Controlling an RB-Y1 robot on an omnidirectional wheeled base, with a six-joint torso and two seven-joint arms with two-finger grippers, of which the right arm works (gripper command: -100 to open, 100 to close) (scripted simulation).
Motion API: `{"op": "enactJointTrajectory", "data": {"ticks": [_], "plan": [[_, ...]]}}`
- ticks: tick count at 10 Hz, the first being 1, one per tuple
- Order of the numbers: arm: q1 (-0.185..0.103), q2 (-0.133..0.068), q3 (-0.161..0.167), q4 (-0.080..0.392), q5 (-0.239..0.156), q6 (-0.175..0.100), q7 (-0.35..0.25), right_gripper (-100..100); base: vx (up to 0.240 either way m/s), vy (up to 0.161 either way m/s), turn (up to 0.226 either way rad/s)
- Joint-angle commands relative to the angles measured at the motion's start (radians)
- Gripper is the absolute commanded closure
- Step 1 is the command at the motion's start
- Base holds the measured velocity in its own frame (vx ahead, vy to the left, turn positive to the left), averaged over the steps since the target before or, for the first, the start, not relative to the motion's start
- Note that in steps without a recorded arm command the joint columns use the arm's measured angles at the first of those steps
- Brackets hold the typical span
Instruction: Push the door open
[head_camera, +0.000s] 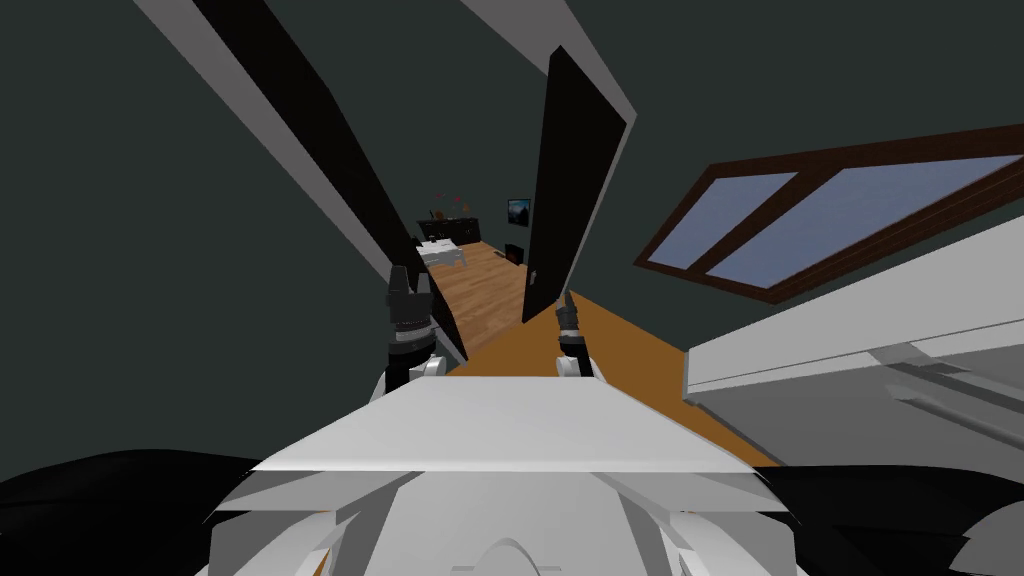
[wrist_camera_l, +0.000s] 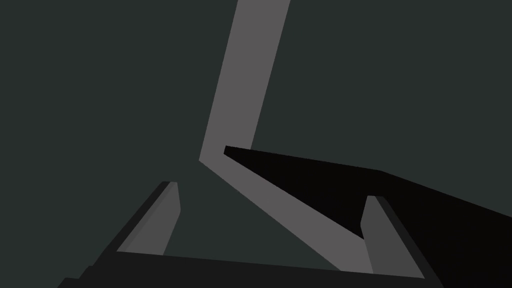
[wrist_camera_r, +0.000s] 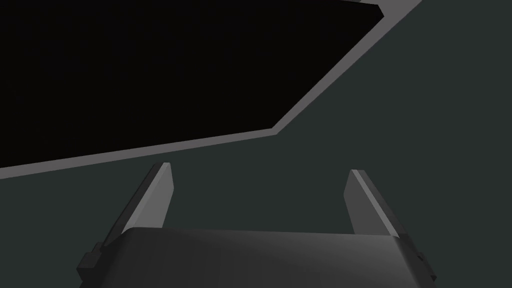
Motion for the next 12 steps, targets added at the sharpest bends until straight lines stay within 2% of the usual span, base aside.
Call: {"op": "enactJointTrajectory", "data": {"ticks": [1, 12], "plan": [[-0.014, -0.004, 0.007, 0.031, -0.003, -0.003, -0.003, -100, 0.096, -0.088, 0.075], [-0.114, -0.019, 0.056, 0.276, -0.019, -0.041, -0.019, -100, 0.081, -0.088, 0.077]]}}
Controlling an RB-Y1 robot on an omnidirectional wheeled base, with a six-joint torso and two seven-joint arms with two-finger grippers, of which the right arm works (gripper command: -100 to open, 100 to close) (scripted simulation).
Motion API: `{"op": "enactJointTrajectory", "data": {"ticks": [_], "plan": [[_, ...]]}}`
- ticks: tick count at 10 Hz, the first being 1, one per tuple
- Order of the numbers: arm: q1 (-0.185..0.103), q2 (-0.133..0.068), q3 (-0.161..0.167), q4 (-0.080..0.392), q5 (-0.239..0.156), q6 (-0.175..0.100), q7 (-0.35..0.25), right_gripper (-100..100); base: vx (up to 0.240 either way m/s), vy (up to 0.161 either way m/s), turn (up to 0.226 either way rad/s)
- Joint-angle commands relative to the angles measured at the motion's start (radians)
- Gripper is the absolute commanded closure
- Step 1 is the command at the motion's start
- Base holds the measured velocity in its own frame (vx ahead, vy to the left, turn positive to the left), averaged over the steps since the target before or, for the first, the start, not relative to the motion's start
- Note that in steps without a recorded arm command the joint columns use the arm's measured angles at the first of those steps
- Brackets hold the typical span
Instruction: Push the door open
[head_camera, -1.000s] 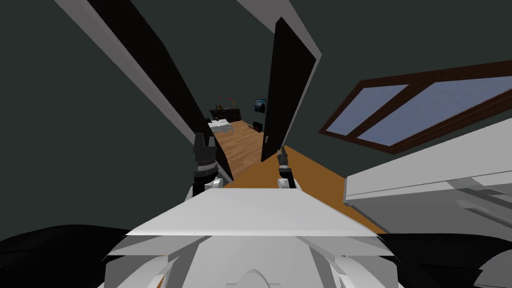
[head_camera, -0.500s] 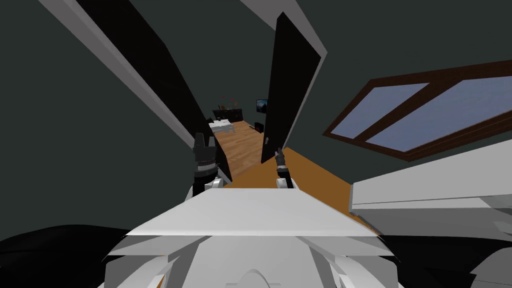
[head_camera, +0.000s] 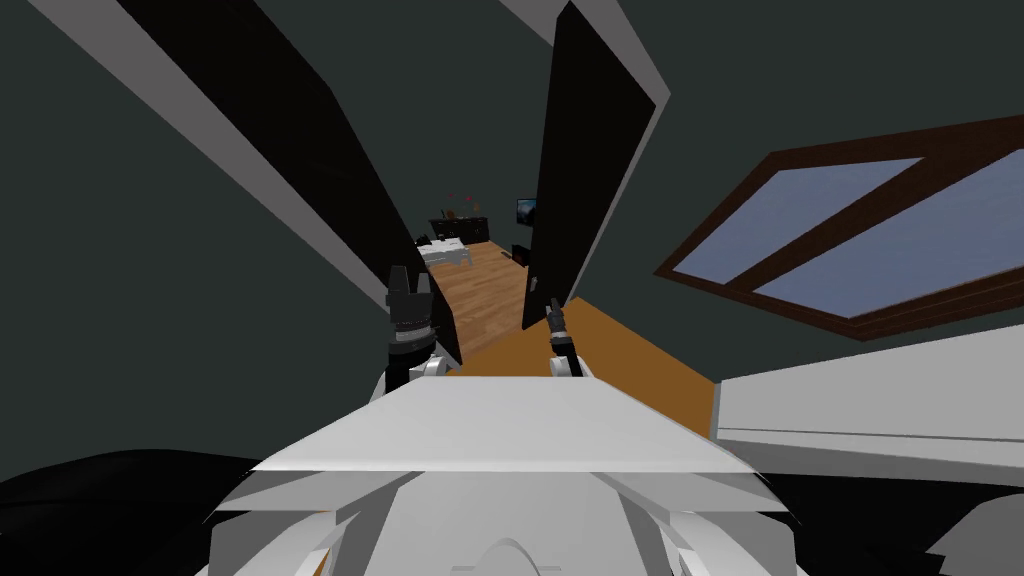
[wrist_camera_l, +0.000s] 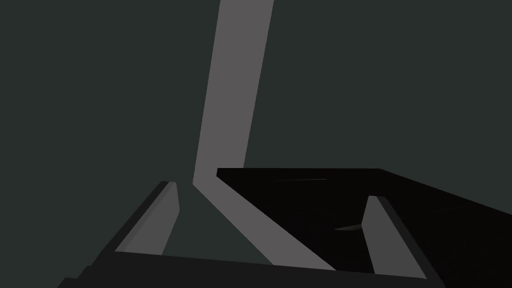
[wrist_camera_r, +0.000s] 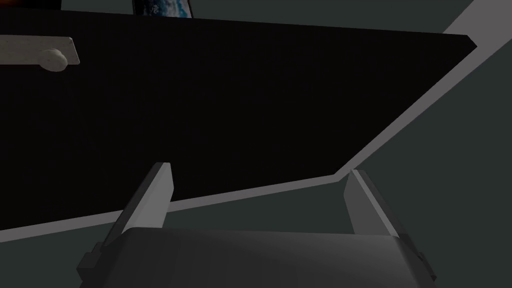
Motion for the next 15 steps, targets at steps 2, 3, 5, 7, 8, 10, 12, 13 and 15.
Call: {"op": "enactJointTrajectory", "data": {"ticks": [2, 3, 5, 7, 8, 10, 12, 13, 15], "plan": [[-0.025, 0.0, 0.012, 0.063, -0.004, -0.013, -0.004, -100, 0.086, -0.093, 0.081], [-0.034, -0.001, 0.017, 0.086, -0.005, -0.016, -0.005, -100, 0.08, -0.102, 0.08], [-0.052, -0.001, 0.026, 0.131, -0.008, -0.023, -0.008, -100, 0.062, -0.105, 0.085], [-0.071, -0.001, 0.035, 0.176, -0.012, -0.03, -0.011, -100, 0.071, -0.1, 0.069], [-0.08, -0.001, 0.039, 0.198, -0.013, -0.034, -0.013, -100, 0.075, -0.084, 0.069], [-0.098, 0.0, 0.048, 0.241, -0.016, -0.041, -0.016, -100, 0.082, -0.089, 0.071], [-0.116, 0.001, 0.057, 0.285, -0.019, -0.047, -0.019, -100, 0.071, -0.097, 0.083], [-0.125, 0.002, 0.061, 0.307, -0.02, -0.051, -0.02, -100, 0.062, -0.104, 0.077], [-0.141, 0.004, 0.069, 0.348, -0.023, -0.057, -0.023, -100, 0.056, -0.1, 0.076]]}}
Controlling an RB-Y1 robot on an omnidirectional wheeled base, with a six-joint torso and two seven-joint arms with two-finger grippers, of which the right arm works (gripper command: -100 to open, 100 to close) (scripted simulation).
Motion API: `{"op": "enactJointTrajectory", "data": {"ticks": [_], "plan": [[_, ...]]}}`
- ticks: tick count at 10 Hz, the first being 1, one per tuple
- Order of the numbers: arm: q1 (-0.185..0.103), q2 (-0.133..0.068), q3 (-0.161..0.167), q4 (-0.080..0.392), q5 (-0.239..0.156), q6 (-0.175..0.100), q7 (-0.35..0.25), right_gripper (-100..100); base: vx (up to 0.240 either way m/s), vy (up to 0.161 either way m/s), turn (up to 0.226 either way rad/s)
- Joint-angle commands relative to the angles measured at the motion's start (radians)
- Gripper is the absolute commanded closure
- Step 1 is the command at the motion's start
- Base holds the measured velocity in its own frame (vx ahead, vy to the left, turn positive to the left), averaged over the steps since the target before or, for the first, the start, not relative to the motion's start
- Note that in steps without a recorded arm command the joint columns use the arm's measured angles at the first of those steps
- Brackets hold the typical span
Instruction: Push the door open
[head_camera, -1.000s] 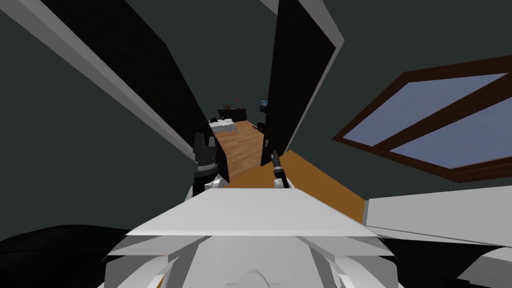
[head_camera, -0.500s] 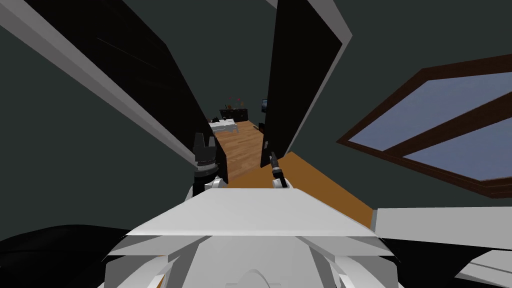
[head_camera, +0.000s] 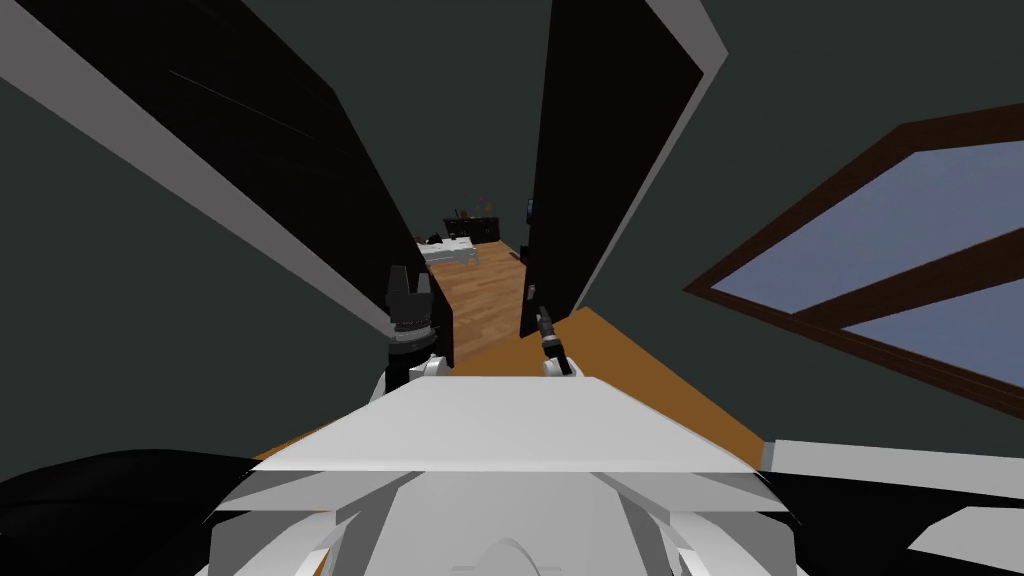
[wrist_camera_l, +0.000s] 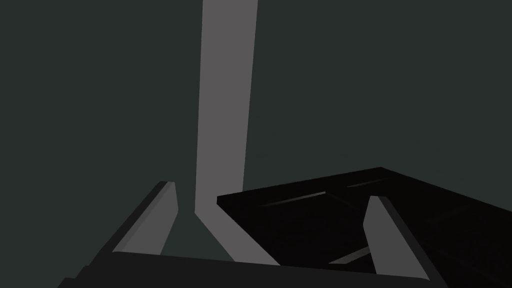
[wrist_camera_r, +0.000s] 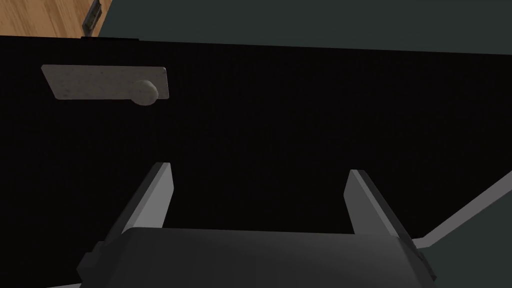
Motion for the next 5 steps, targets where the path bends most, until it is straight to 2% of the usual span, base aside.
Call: {"op": "enactJointTrajectory", "data": {"ticks": [1, 5], "plan": [[-0.017, 0.004, 0.007, 0.042, -0.002, -0.01, -0.001, -100, 0.071, -0.094, 0.073], [-0.05, 0.009, 0.023, 0.122, -0.008, -0.023, -0.006, -100, 0.07, -0.094, 0.07]]}}
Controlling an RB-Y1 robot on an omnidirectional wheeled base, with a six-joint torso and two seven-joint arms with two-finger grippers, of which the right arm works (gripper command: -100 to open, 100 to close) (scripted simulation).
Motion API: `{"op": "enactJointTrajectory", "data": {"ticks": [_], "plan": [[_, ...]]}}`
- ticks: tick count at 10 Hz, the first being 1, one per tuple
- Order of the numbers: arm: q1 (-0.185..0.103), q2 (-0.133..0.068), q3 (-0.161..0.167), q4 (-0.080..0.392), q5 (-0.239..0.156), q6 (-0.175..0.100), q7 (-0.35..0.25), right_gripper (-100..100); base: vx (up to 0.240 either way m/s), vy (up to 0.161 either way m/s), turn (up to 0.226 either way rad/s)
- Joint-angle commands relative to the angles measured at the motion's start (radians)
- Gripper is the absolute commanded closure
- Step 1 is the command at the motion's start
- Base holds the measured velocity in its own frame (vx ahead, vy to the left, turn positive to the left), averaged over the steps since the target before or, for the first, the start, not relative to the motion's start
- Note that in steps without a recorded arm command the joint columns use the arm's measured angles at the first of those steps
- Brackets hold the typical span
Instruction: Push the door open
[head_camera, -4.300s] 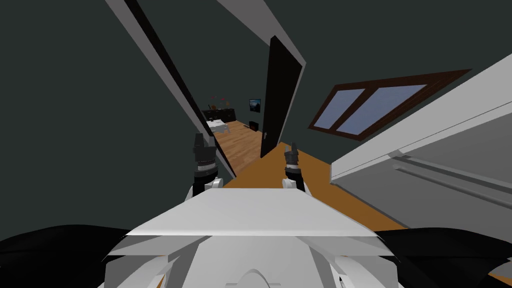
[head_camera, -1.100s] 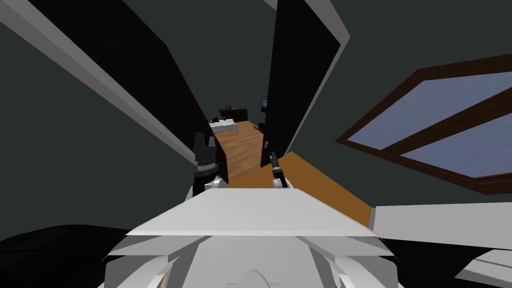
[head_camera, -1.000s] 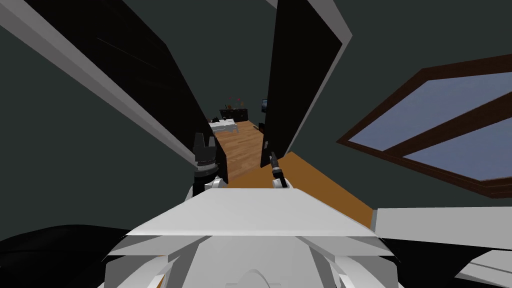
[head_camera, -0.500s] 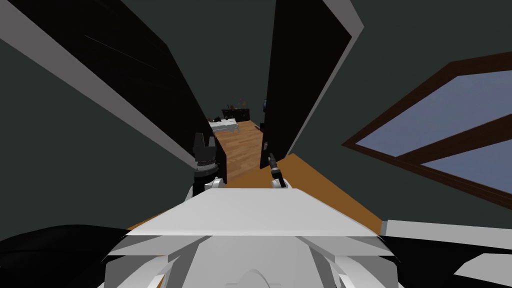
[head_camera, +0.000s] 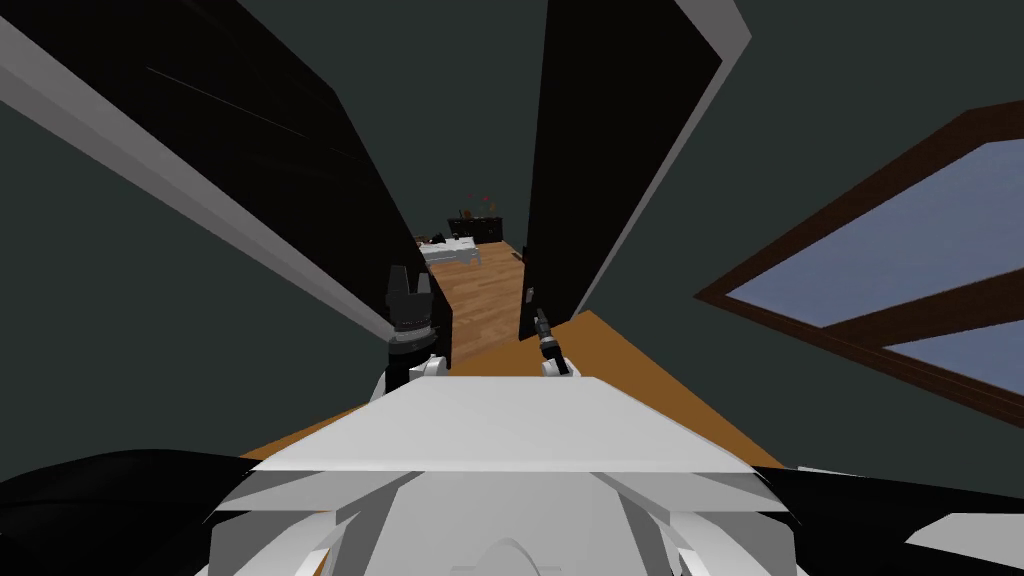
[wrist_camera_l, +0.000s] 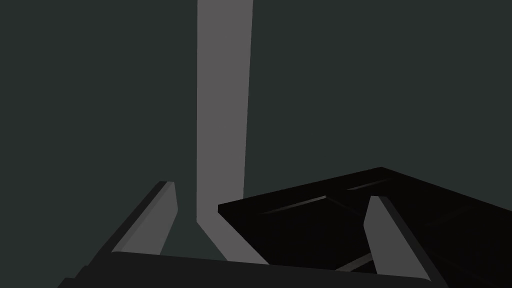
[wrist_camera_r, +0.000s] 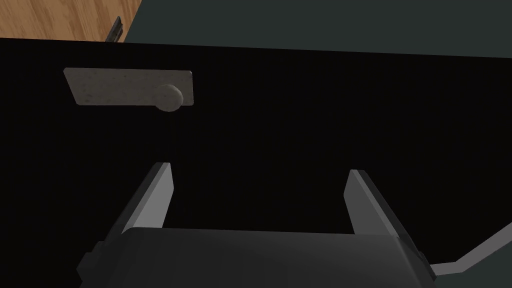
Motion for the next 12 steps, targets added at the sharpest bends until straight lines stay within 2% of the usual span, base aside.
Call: {"op": "enactJointTrajectory", "data": {"ticks": [1, 2, 4, 7, 10, 12], "plan": [[-0.014, 0.004, 0.006, 0.03, -0.002, -0.003, -0.001, -100, 0.062, -0.101, 0.071], [-0.029, 0.007, 0.013, 0.067, -0.005, -0.009, -0.003, -100, 0.085, -0.12, 0.112], [-0.044, 0.01, 0.021, 0.105, -0.007, -0.015, -0.006, -100, 0.077, -0.118, 0.069], [-0.084, 0.021, 0.04, 0.201, -0.014, -0.03, -0.012, -100, 0.09, -0.155, 0.107], [-0.105, 0.029, 0.05, 0.253, -0.017, -0.038, -0.016, -100, 0.085, -0.102, 0.068], [-0.127, 0.038, 0.061, 0.306, -0.021, -0.046, -0.019, -100, 0.076, -0.121, 0.082]]}}
